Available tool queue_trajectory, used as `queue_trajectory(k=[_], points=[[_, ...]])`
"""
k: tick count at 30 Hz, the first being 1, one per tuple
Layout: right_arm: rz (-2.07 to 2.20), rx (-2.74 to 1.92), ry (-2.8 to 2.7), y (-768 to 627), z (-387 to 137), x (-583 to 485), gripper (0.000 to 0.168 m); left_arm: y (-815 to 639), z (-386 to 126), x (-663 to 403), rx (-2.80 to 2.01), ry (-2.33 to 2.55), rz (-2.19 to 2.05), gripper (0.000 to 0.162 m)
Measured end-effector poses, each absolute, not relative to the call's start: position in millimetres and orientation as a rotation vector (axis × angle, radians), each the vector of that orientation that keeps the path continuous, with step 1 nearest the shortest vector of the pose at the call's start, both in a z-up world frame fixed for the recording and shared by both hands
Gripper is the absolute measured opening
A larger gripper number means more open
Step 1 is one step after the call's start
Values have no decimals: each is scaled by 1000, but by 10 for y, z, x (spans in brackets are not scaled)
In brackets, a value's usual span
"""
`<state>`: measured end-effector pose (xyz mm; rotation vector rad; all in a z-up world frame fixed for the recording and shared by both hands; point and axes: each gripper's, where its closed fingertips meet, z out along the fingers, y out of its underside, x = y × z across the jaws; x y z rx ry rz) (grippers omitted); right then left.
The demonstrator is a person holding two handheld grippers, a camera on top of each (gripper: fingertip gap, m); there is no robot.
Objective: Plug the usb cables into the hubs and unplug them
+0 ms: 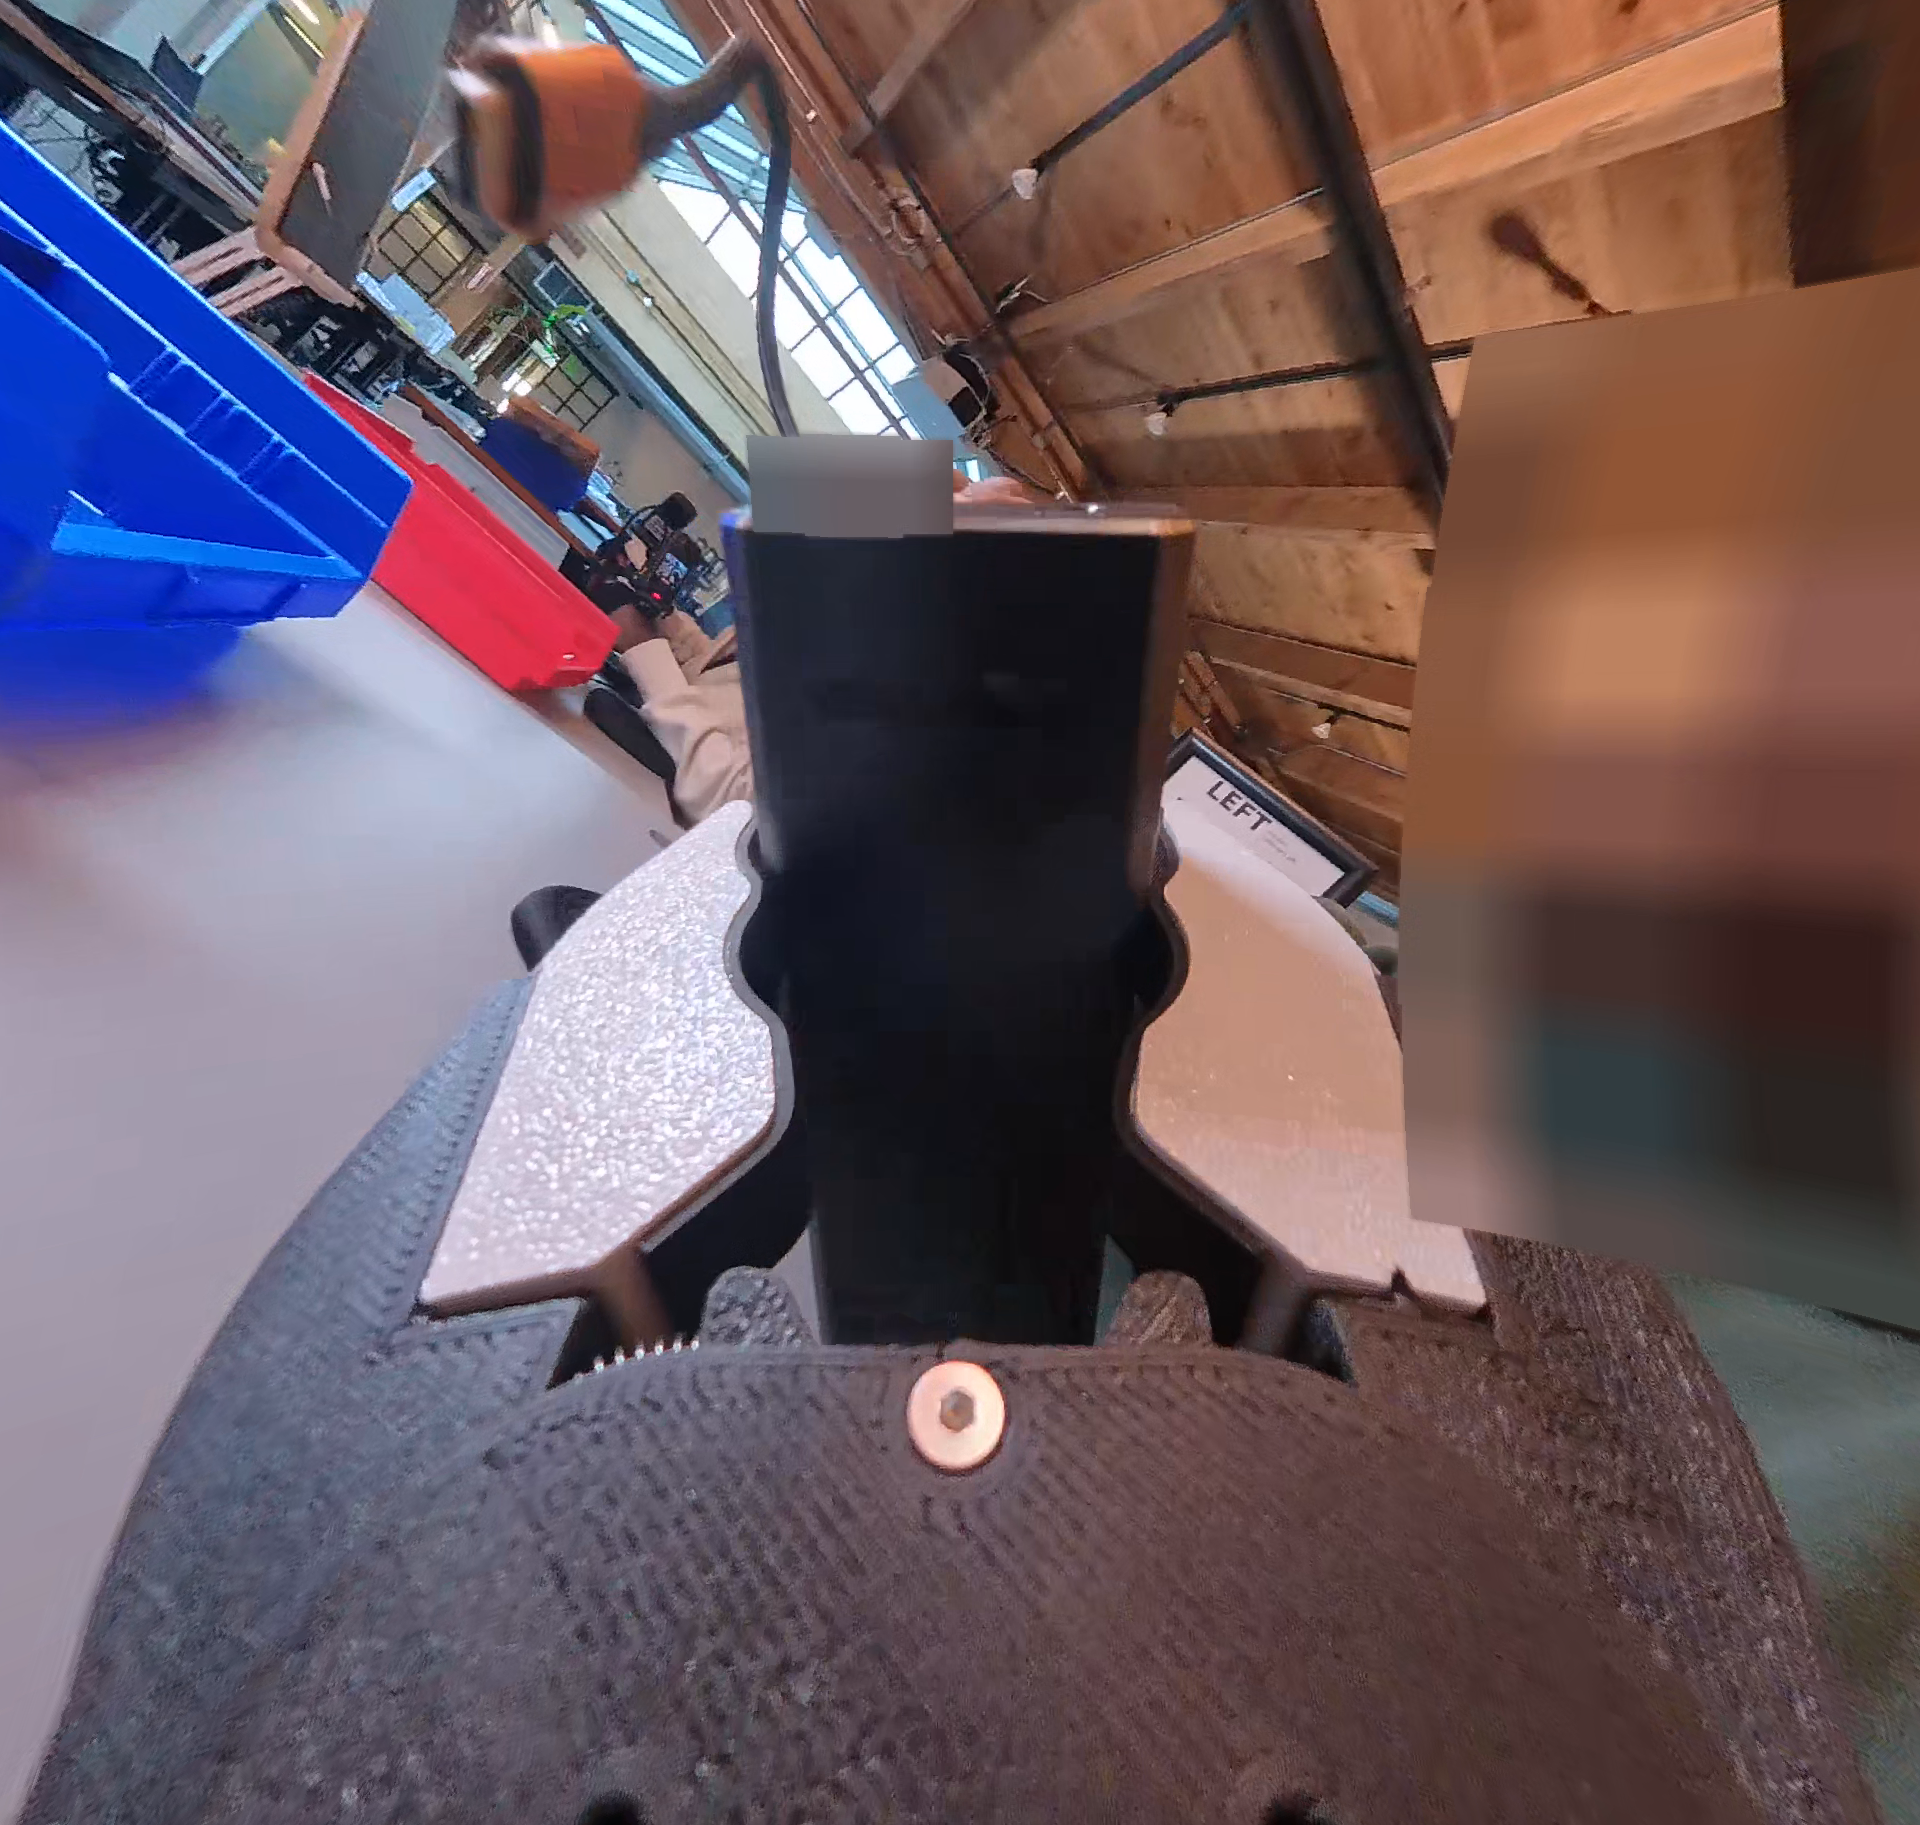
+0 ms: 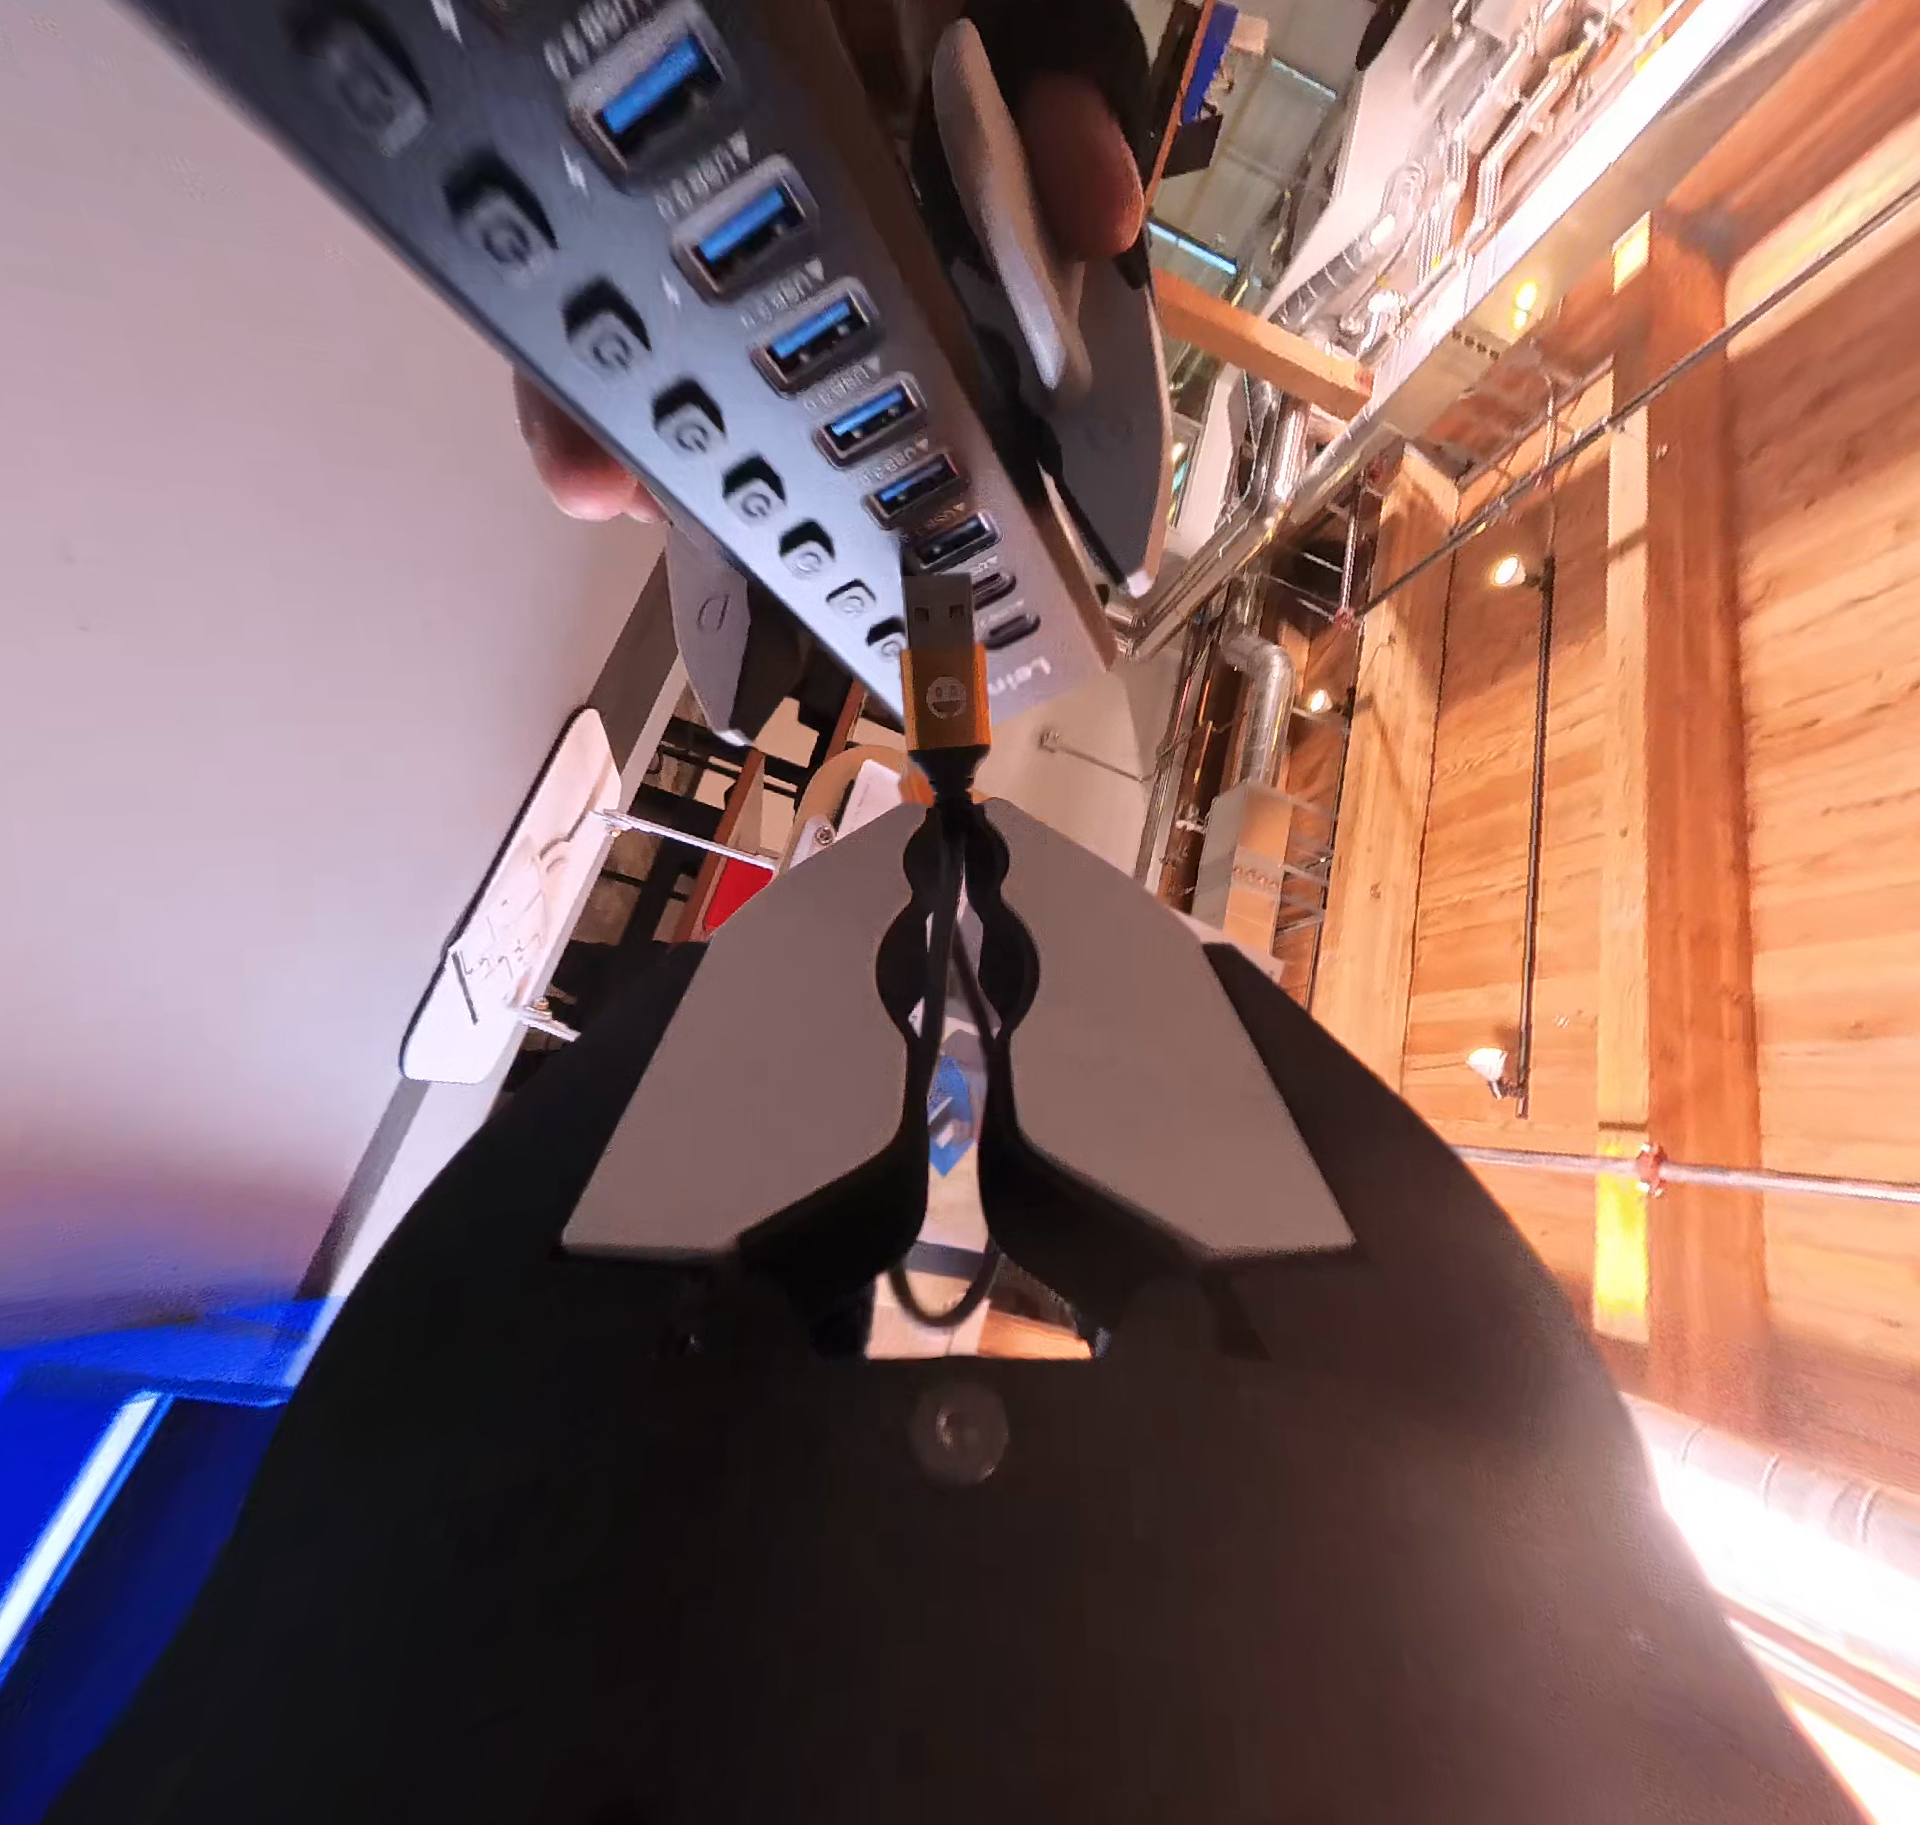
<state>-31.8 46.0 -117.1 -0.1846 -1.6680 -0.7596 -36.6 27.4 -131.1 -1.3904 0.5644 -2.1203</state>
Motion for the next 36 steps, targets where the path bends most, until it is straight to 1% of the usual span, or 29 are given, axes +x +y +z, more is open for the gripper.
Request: queue_trajectory(k=[1, 2, 3, 6, 11, 14, 18, 19, 21, 23, 25, 28, 31, 36], points=[[-762, -172, -1675, 437, -1161, -333, 5, 269, -1307, -361, -1388, 551, -2128, 68], [-762, -163, -1678, 414, -1156, -348, 5, 275, -1305, -359, -1390, 534, -2132, 71], [-760, -164, -1677, 394, -1156, -364, 5, 288, -1313, -360, -1398, 521, -2126, 68], [-736, -235, -1654, 388, -1187, -395, 1, 370, -1369, -377, -1447, 464, -2082, 67], [-591, -447, -1664, 484, -1420, -377, 2, 450, -1472, -396, -1500, 451, -2008, 67], [-312, -756, -1697, 630, -1617, -271, 7, 453, -1478, -407, -1505, 485, -1962, 67], [244, -1274, -1696, 812, -1834, -90, 14, 458, -1456, -434, -1500, 523, -1917, 67], [388, -1401, -1682, 848, -1881, -45, 17, 466, -1448, -448, -1497, 527, -1906, 67], [637, -1625, -1619, 932, -1983, 21, 29, 493, -1431, -485, -1493, 525, -1885, 67], [773, -1785, -1559, 1005, -2148, 46, 39, 538, -1402, -544, -1483, 525, -1849, 67], [773, -1922, -1502, 1093, -2362, 47, 42, 603, -1365, -627, -1475, 529, -1789, 67], [616, -2095, -1376, 1334, -2639, 50, 41, 722, -1338, -762, -1479, 533, -1668, 67], [512, -2169, -1319, 1531, -2768, -79, 41, 838, -1338, -883, -1491, 539, -1533, 67], [327, -2228, -1405, 1787, -2983, -347, 42, 953, -1321, -1062, -1481, 519, -1425, 67]])
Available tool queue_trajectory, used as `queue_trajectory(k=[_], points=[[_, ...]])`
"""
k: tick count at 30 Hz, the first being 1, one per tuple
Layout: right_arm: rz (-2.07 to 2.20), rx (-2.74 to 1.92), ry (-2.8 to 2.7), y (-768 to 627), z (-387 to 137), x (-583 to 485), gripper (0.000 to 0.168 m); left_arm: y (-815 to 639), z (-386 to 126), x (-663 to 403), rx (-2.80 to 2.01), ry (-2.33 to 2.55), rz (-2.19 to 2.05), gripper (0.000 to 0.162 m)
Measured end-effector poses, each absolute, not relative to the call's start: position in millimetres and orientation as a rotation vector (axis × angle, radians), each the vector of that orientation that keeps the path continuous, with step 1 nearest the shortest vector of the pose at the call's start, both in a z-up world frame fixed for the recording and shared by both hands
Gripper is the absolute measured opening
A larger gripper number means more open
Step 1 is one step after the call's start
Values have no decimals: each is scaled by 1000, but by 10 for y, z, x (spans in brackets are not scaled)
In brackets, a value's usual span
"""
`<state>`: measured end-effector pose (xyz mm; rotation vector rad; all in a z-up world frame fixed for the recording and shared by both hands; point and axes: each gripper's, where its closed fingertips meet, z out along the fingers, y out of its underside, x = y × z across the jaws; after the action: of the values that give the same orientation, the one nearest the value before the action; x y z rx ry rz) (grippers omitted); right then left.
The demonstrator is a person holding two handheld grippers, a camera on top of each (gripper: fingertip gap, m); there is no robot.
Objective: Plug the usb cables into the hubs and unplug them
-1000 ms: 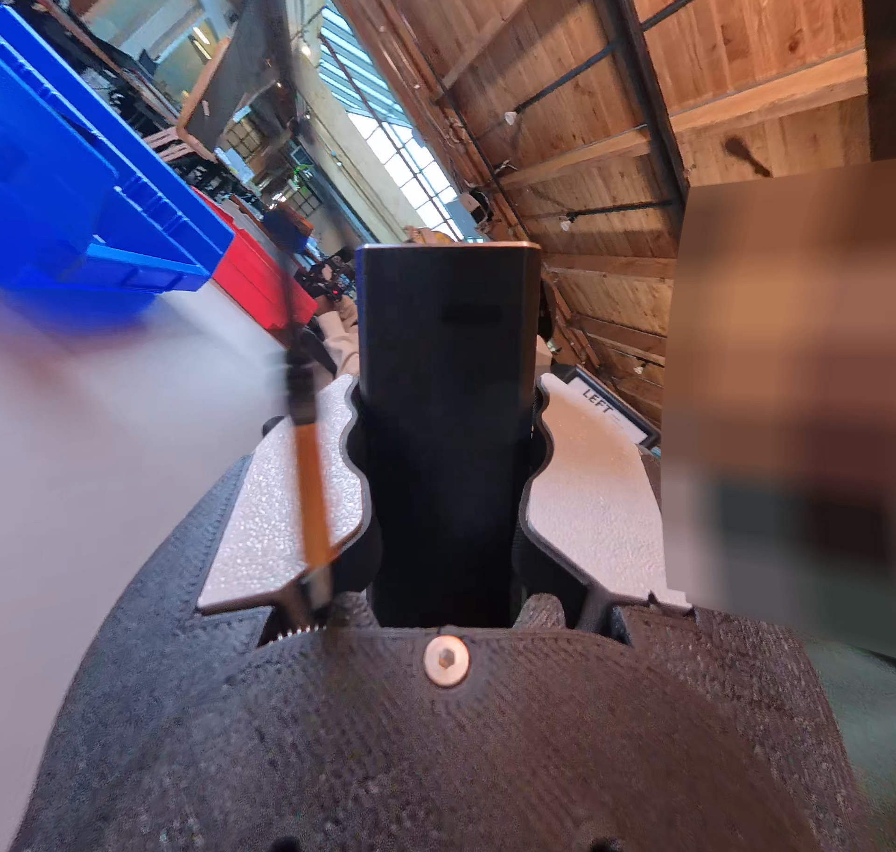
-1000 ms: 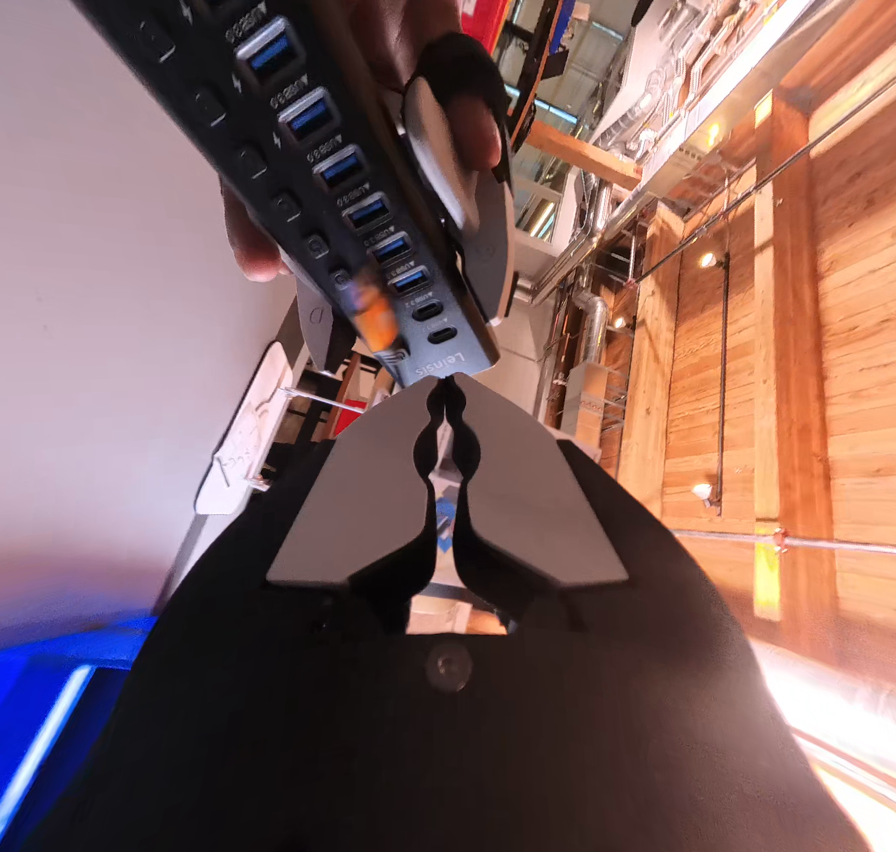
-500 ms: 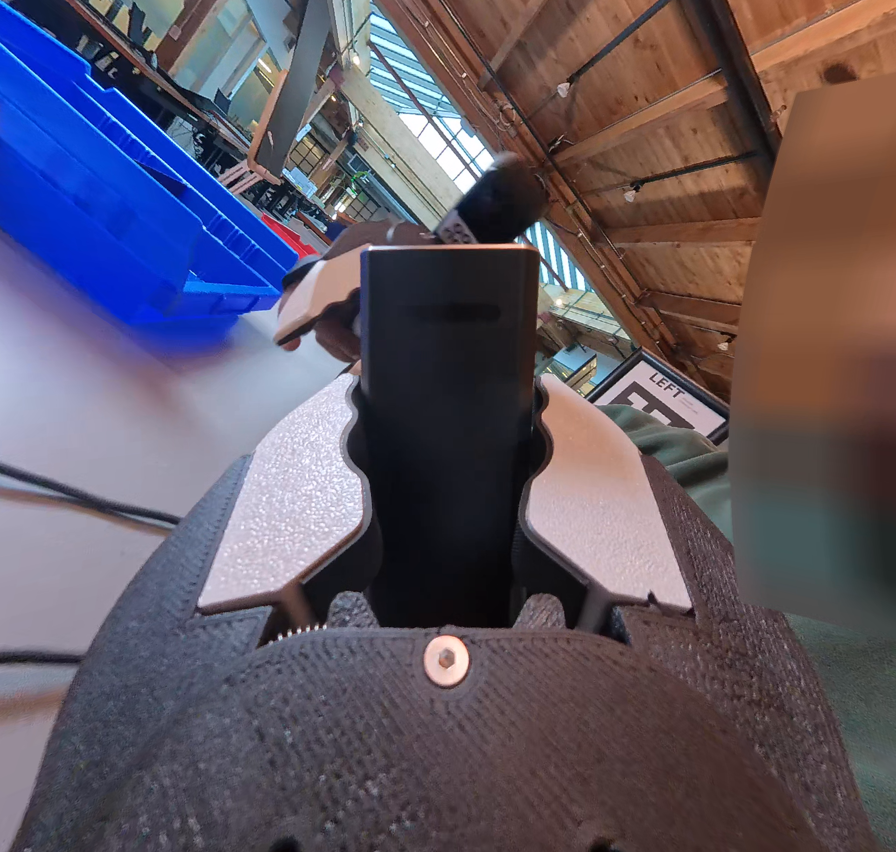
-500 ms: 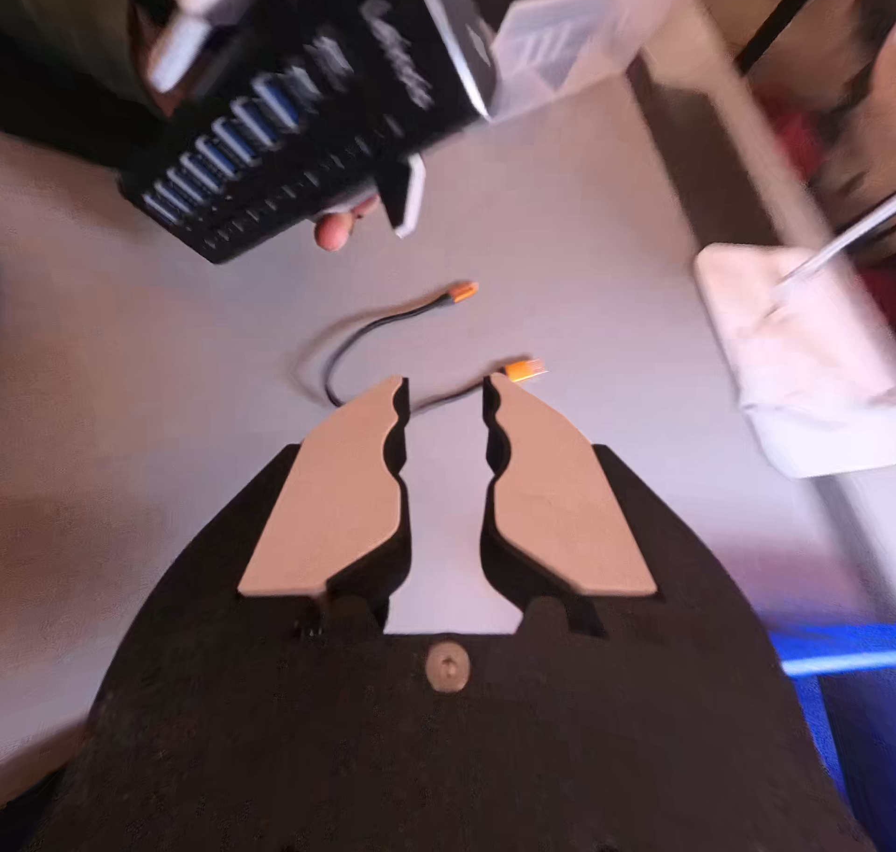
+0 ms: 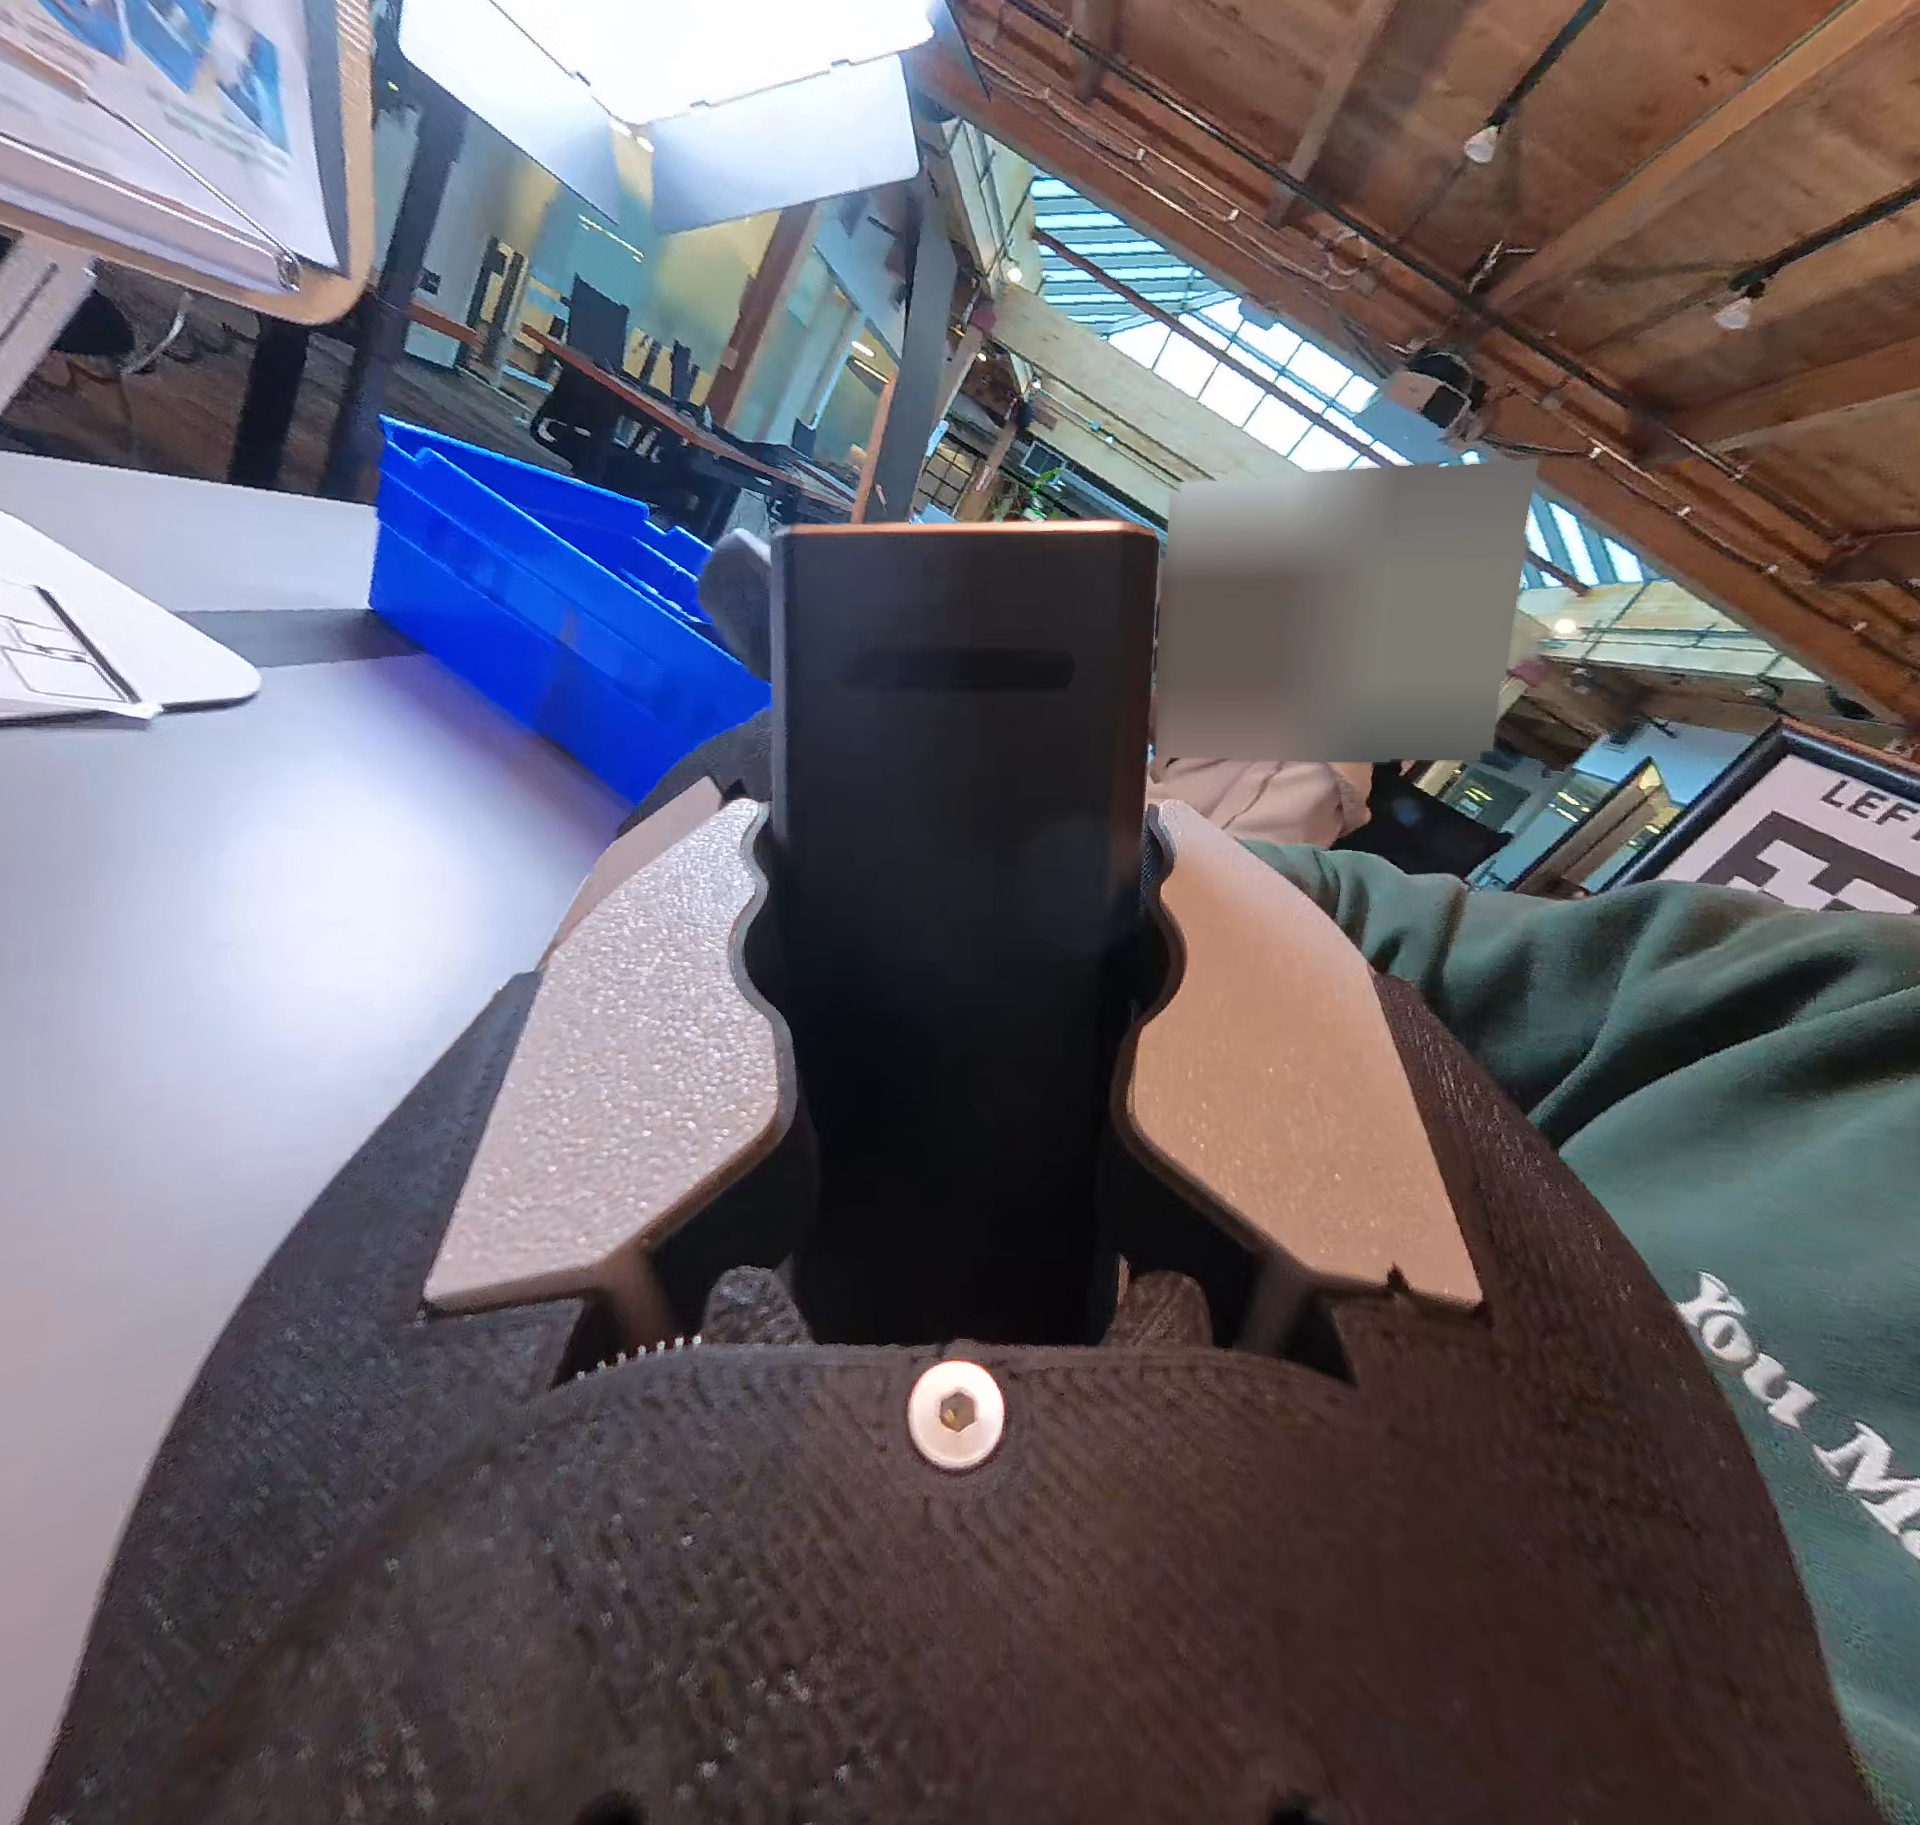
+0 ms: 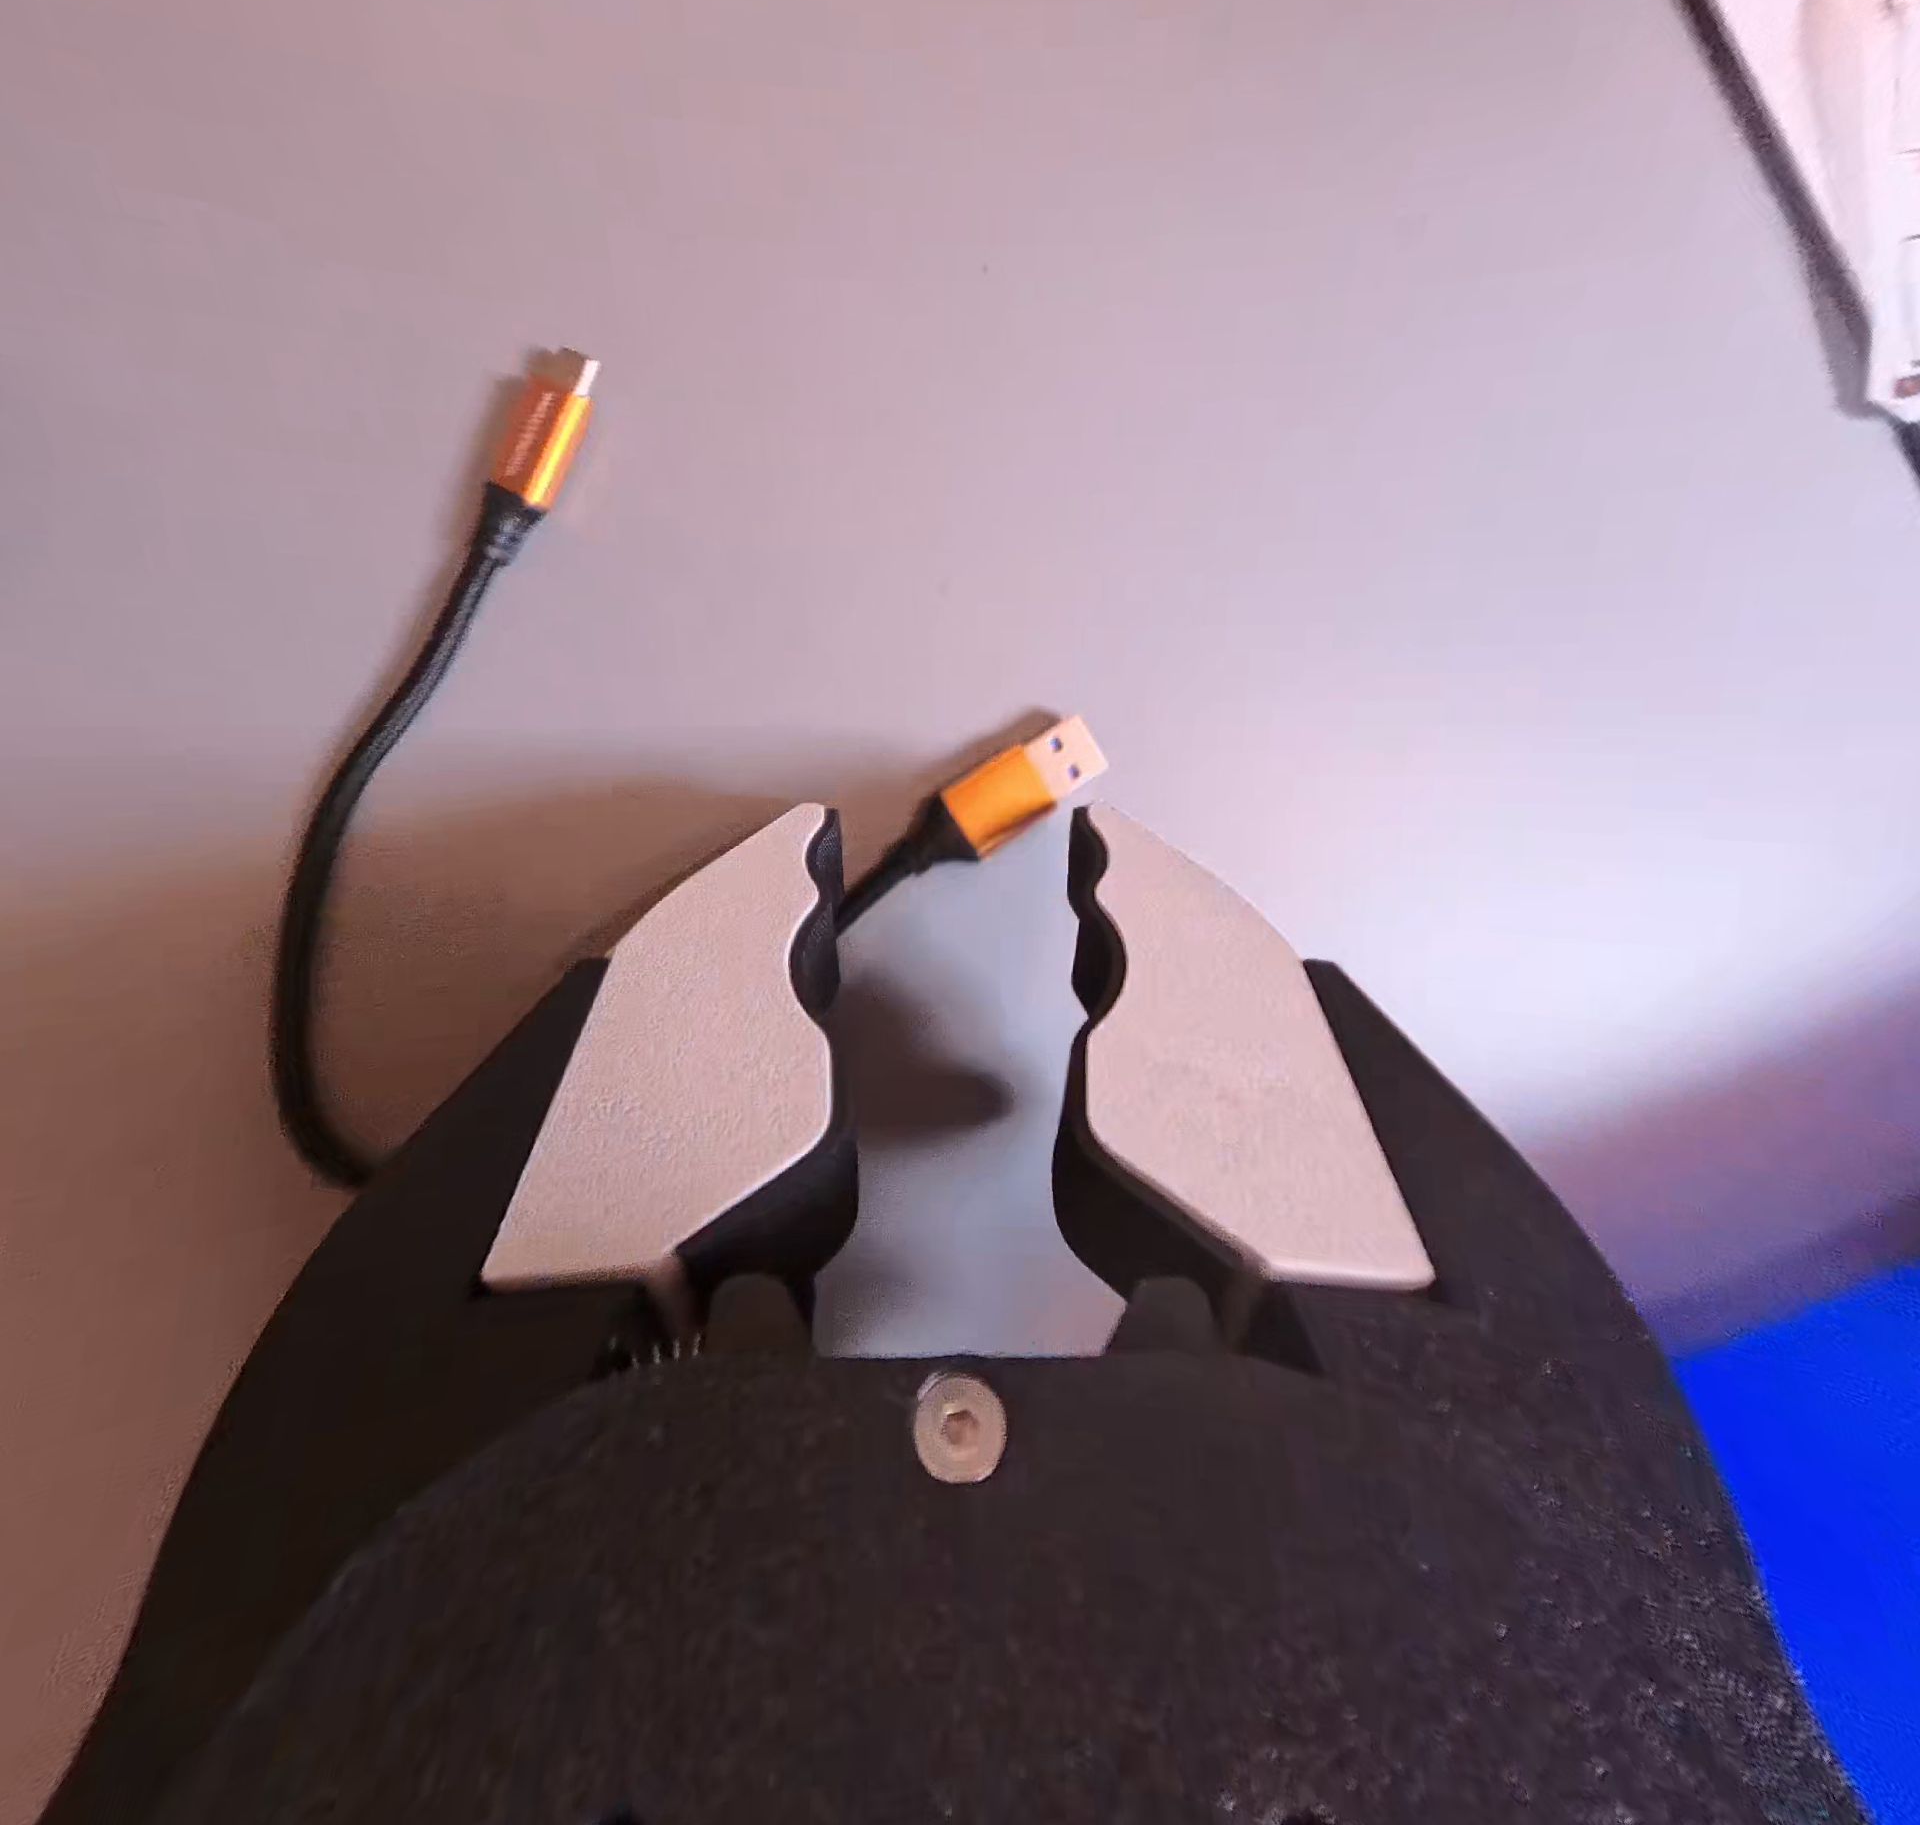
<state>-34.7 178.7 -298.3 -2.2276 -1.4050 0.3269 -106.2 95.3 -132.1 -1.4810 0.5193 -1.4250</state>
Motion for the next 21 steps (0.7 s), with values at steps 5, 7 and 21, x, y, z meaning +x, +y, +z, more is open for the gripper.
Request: queue_trajectory(k=[5, 7, 21], points=[[479, -1979, -1865, 1598, -3009, -504, 25, 944, -1286, -1122, -1424, 583, -1361, 67], [525, -1686, -2180, 1261, -2992, -396, 25, 904, -1269, -1109, -1385, 627, -1345, 67], [439, -2120, -1710, 844, -3009, 86, 40, 641, -1507, -652, -1373, 810, -1287, 67]])
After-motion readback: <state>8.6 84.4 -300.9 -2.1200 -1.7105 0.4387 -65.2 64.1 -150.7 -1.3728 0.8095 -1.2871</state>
